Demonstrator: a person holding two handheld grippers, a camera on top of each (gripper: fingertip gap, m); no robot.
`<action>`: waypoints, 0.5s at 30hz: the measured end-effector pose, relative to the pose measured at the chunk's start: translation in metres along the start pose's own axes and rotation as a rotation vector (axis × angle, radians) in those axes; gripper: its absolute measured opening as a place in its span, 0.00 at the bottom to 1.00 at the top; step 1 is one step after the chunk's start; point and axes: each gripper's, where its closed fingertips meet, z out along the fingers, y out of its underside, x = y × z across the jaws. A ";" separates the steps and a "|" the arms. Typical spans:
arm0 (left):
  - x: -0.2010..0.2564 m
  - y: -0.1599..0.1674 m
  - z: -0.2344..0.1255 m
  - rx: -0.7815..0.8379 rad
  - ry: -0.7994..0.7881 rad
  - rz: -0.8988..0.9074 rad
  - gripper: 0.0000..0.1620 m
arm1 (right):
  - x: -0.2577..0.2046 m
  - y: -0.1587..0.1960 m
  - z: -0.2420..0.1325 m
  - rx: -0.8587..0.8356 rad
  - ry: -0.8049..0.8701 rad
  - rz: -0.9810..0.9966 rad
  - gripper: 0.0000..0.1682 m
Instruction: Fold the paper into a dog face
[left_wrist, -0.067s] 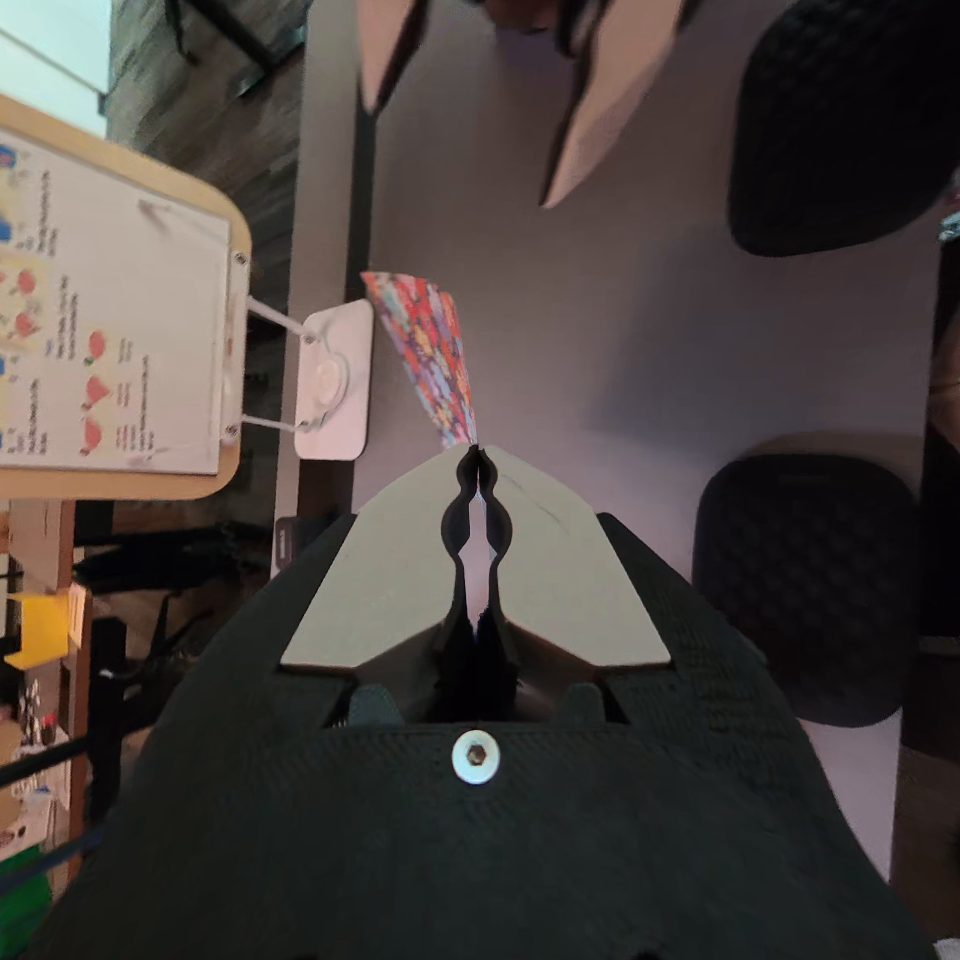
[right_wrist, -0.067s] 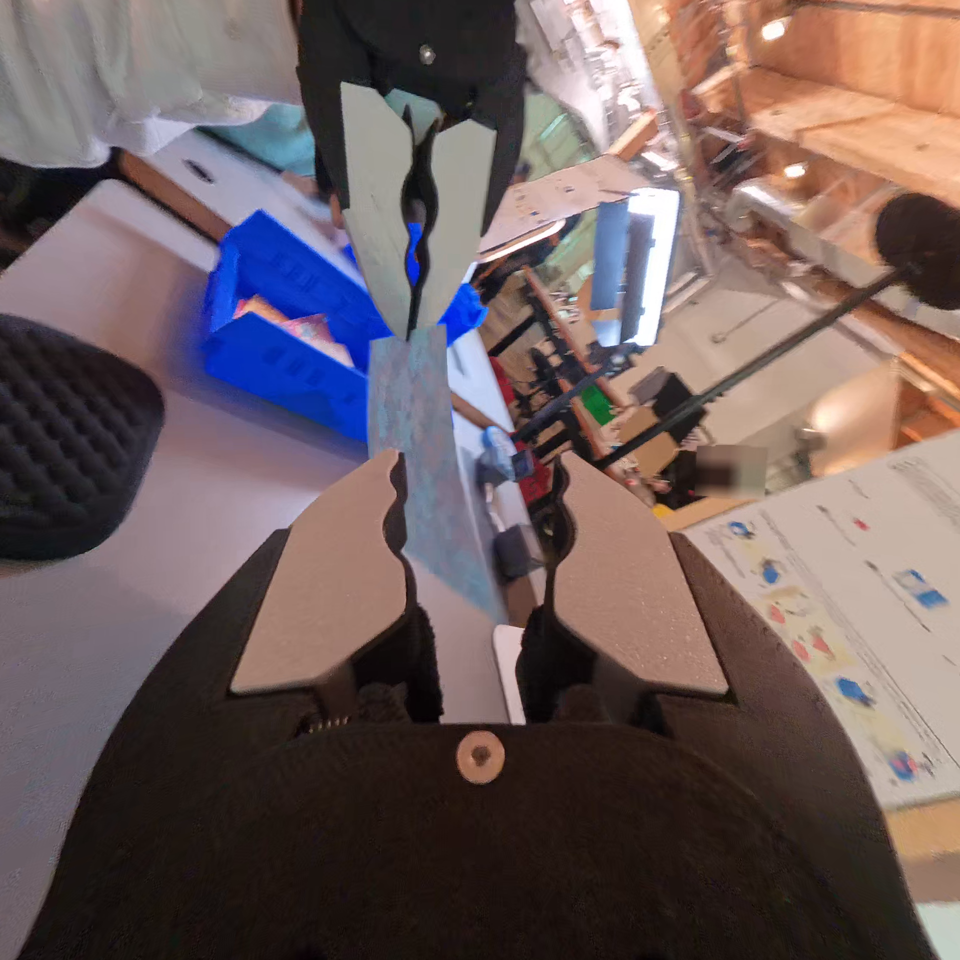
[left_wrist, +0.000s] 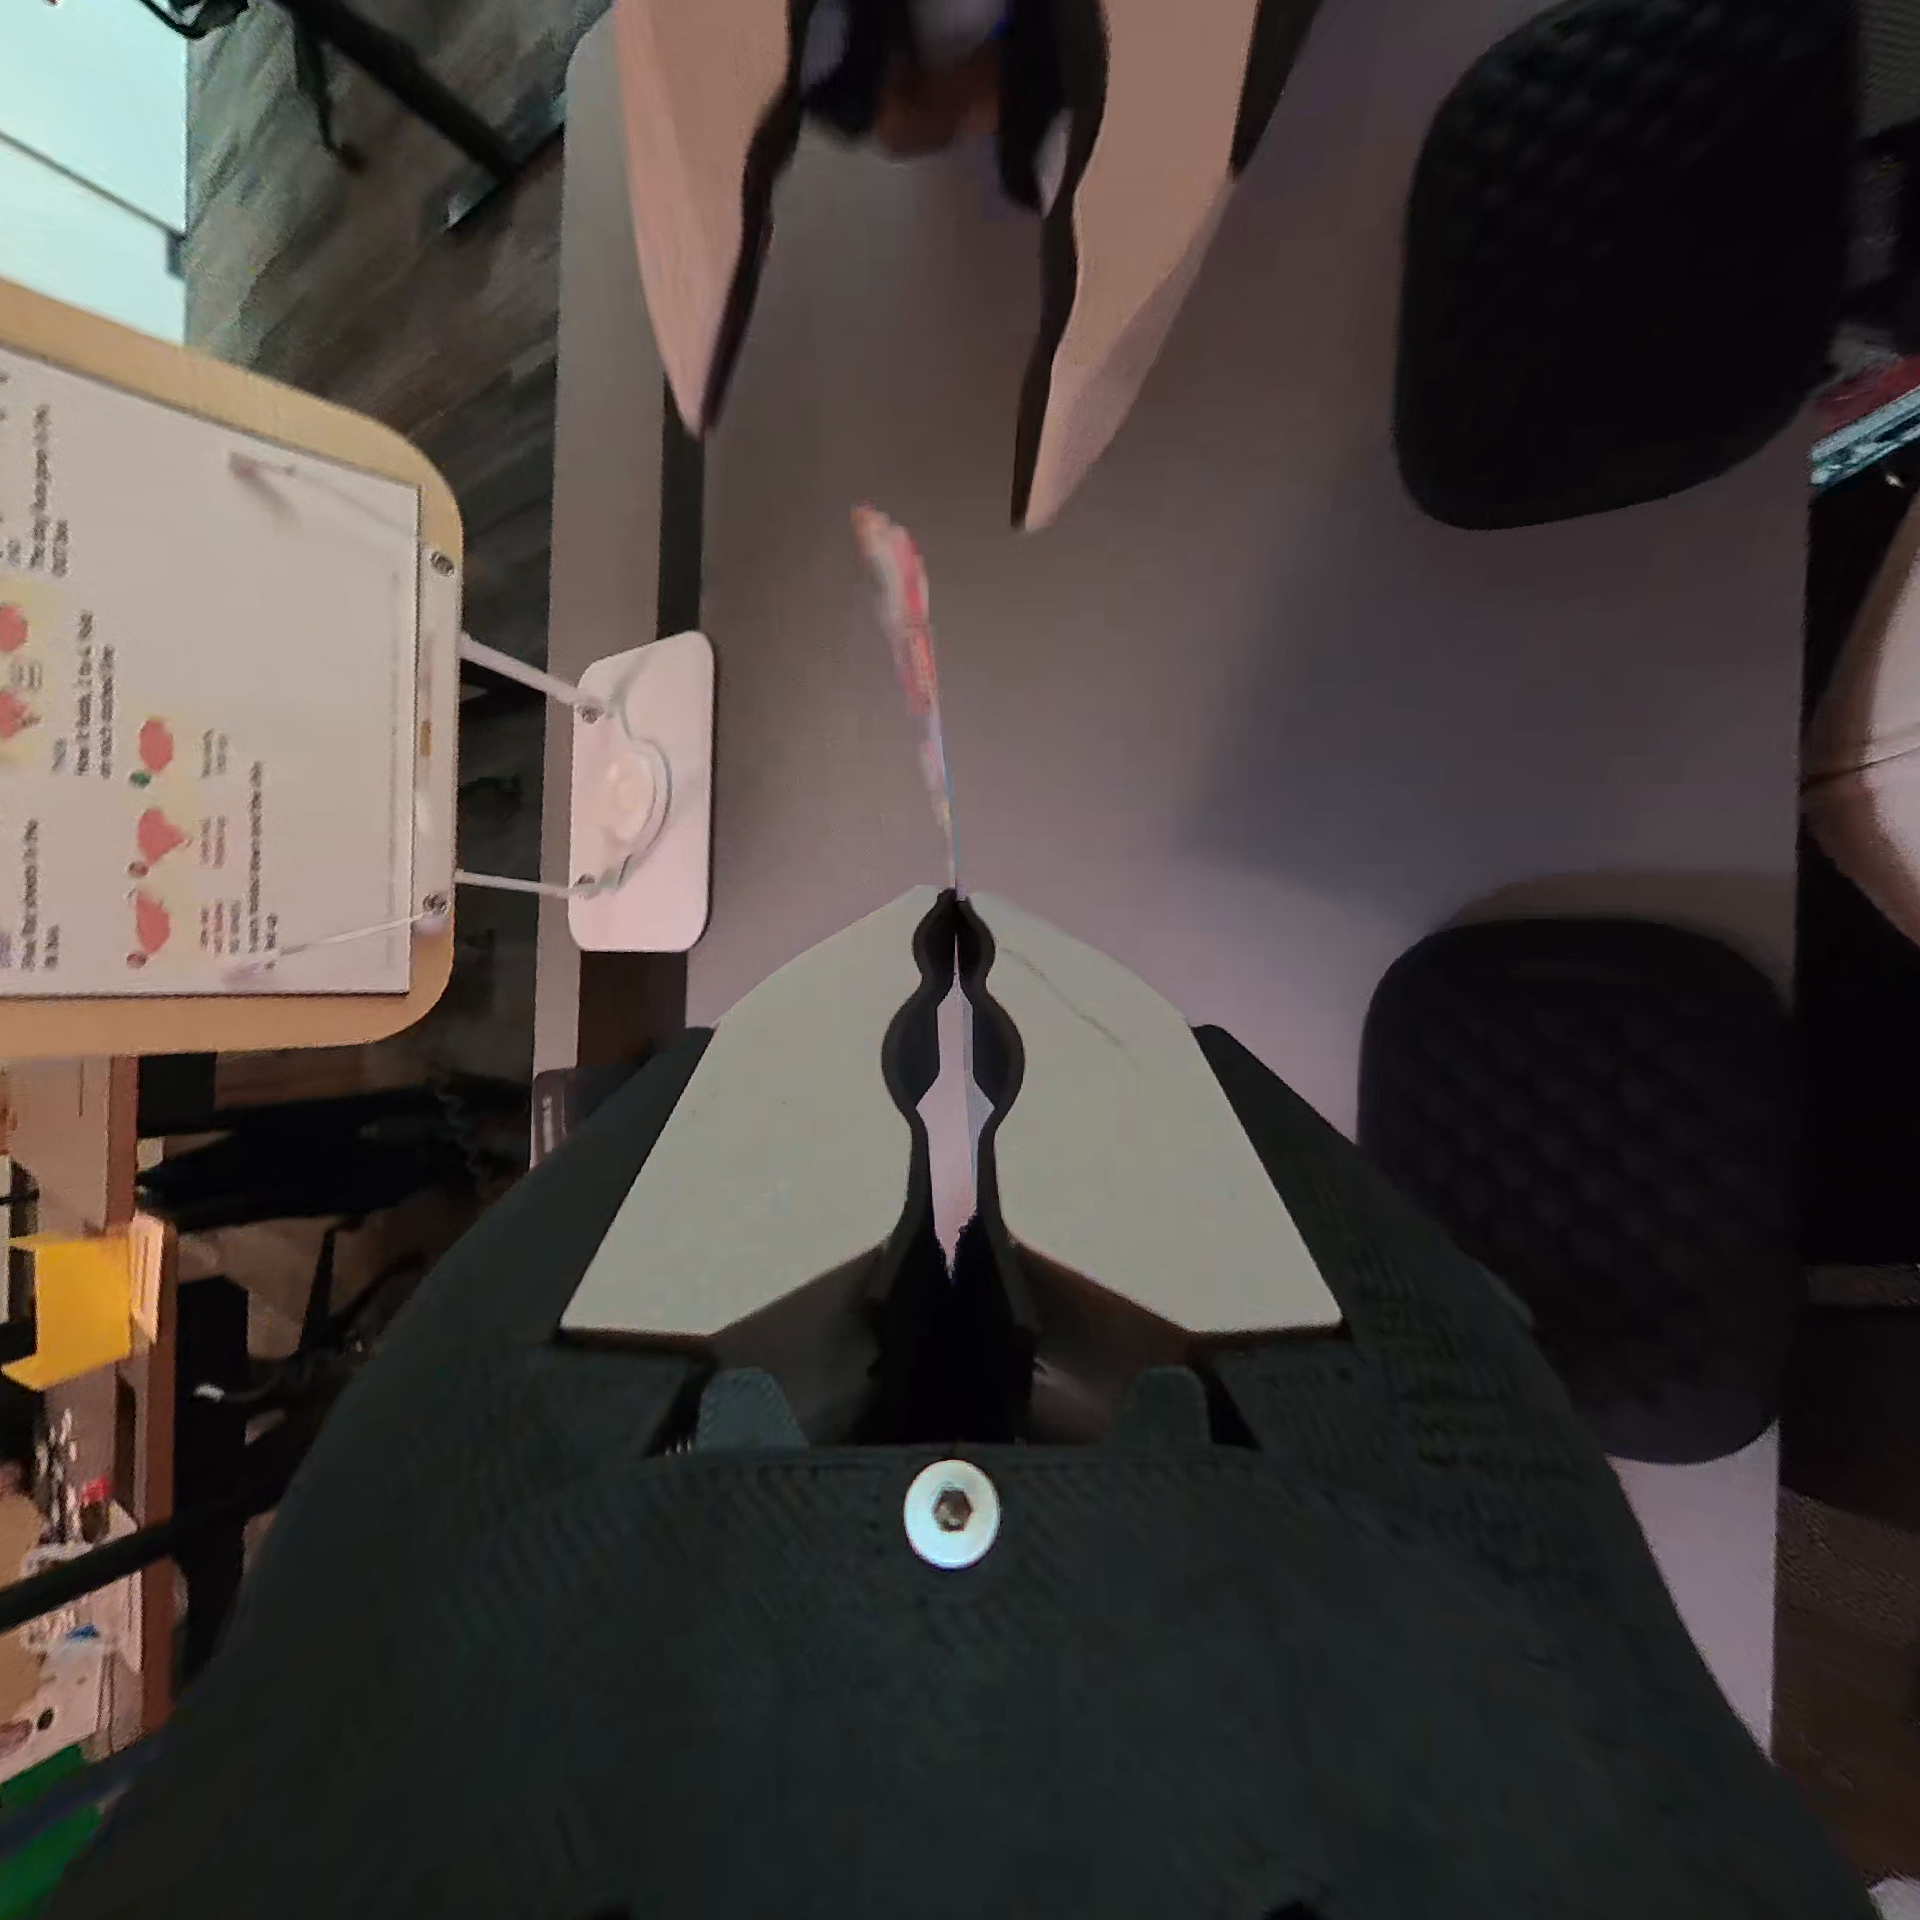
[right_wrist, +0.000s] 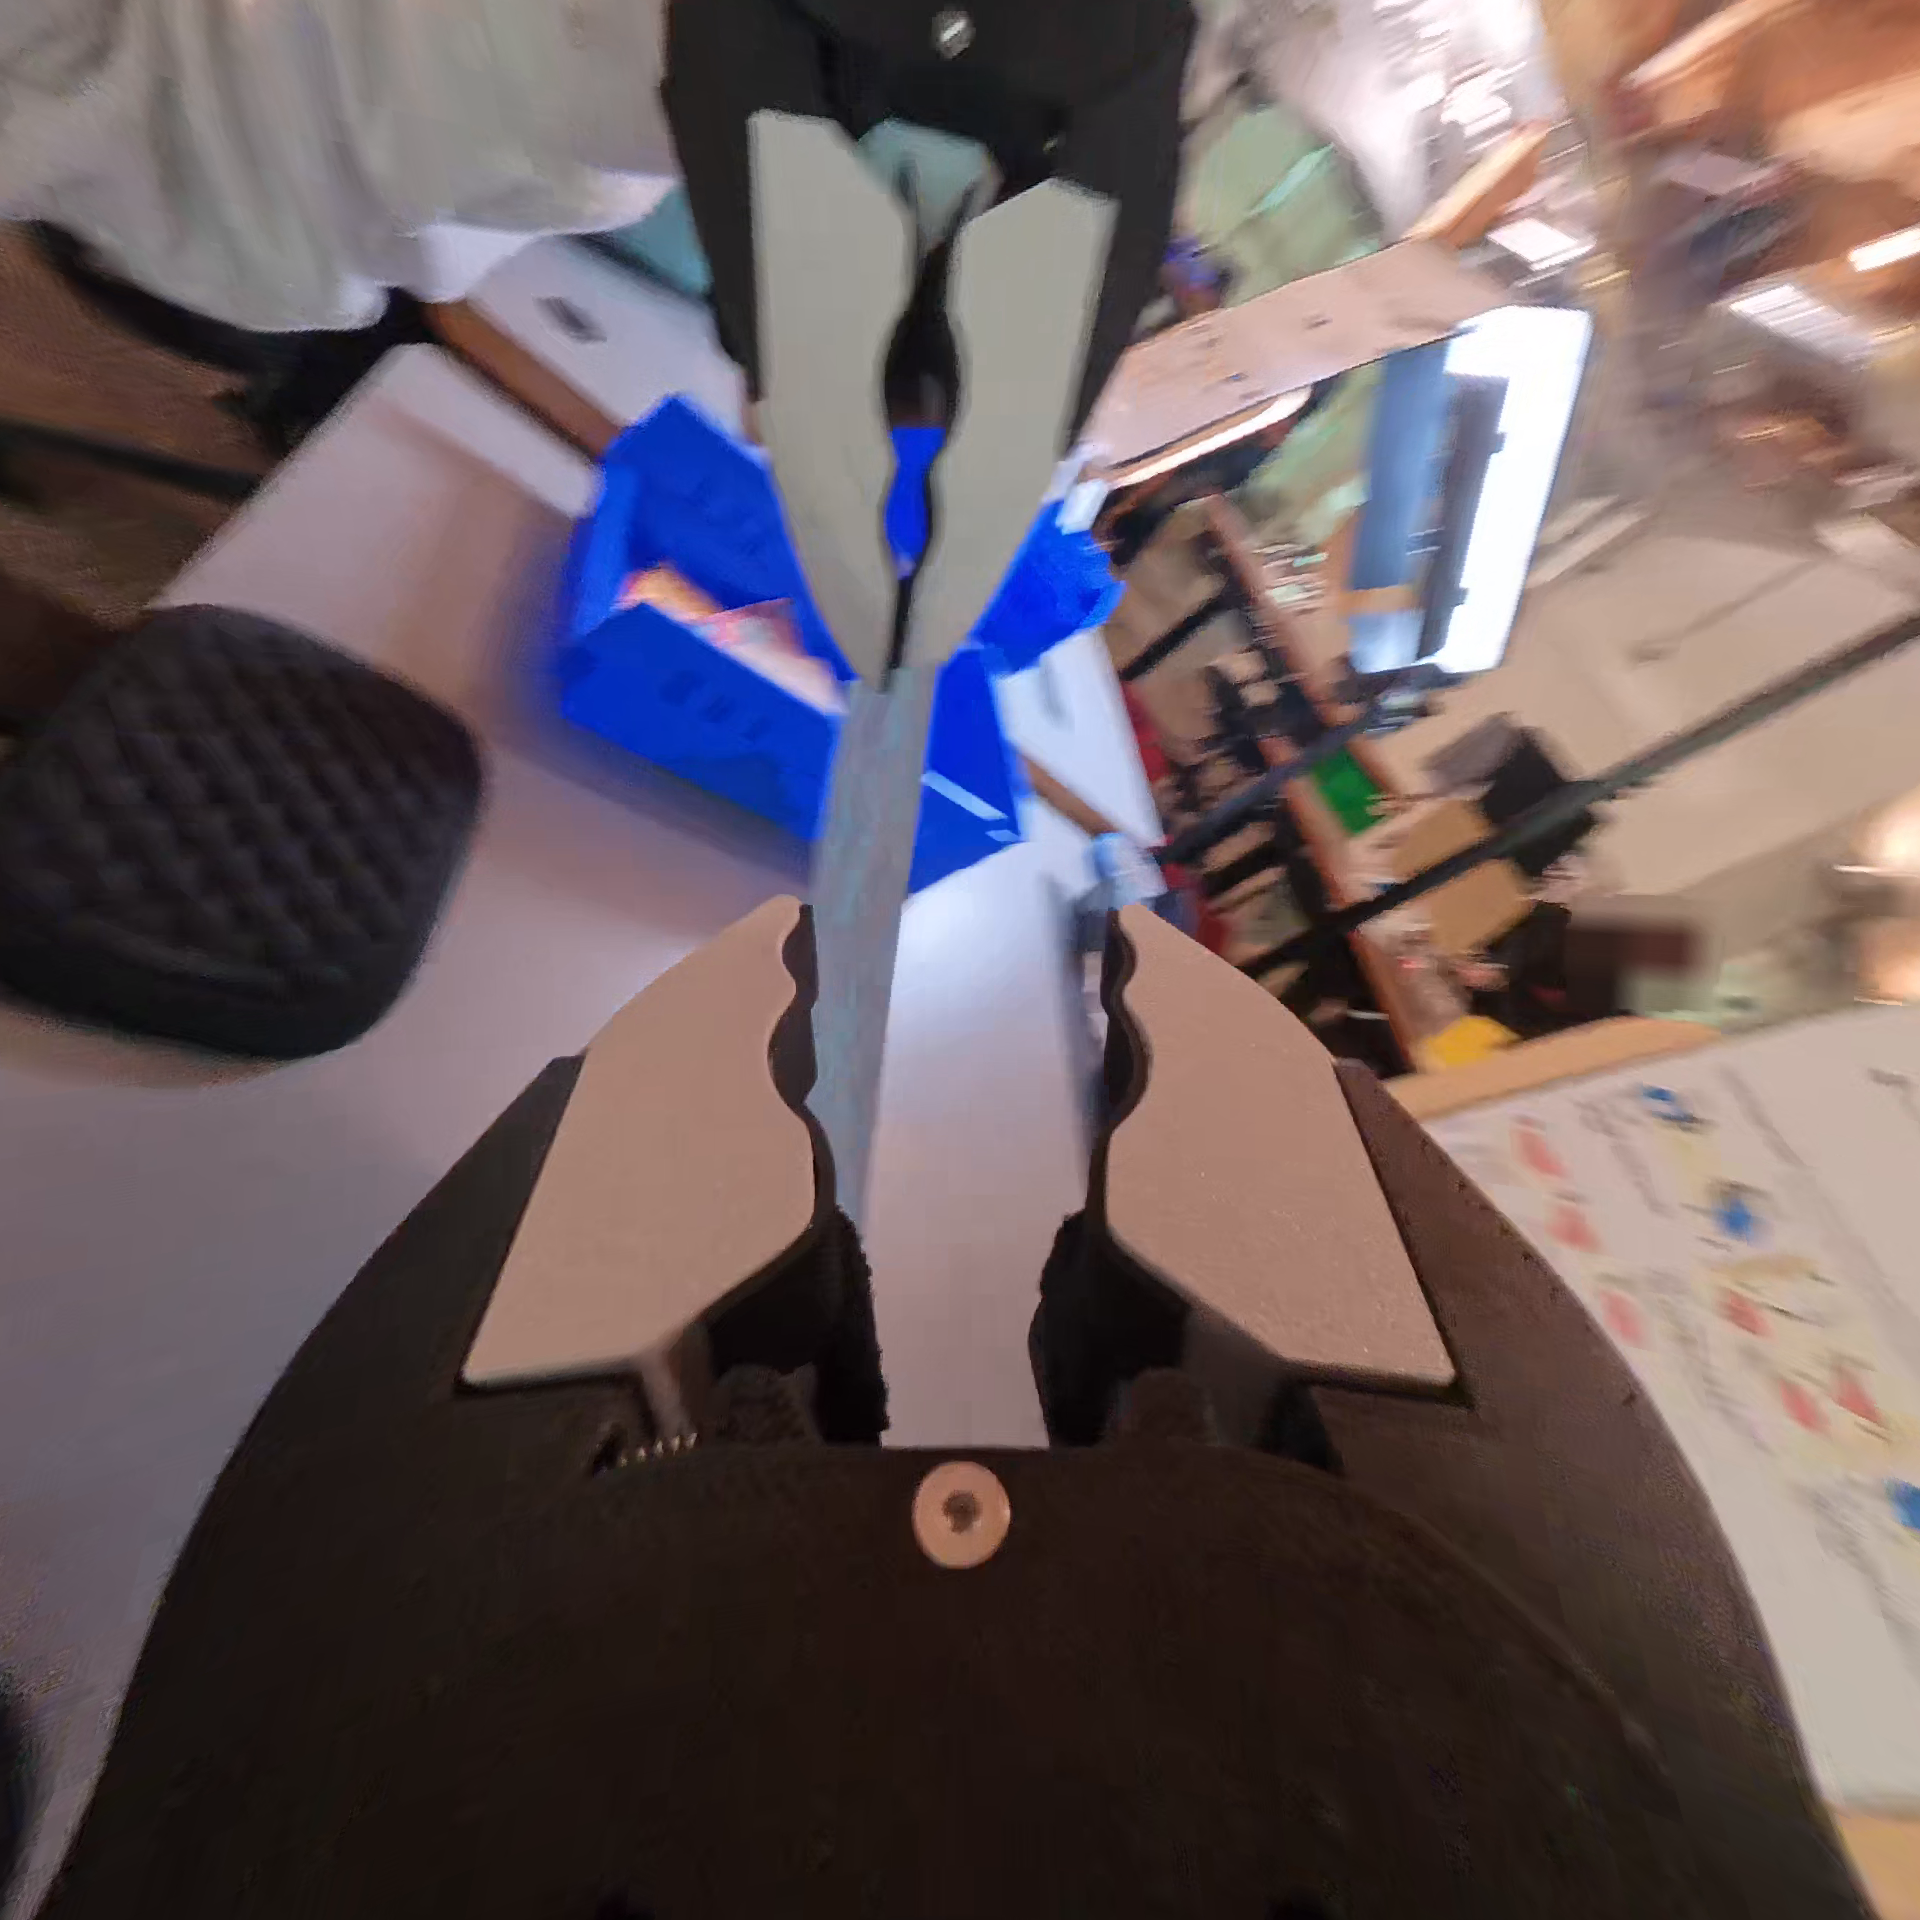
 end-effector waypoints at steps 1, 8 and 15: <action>0.004 -0.003 0.001 0.006 0.004 0.006 0.00 | -0.011 0.001 0.006 -0.018 -0.091 0.034 0.31; -0.014 -0.006 -0.010 0.115 -0.233 0.073 0.20 | -0.017 0.027 0.015 -0.081 -0.232 0.343 0.00; -0.019 0.033 -0.037 0.915 -0.428 -0.595 0.44 | 0.047 0.016 -0.028 0.331 -0.080 0.752 0.00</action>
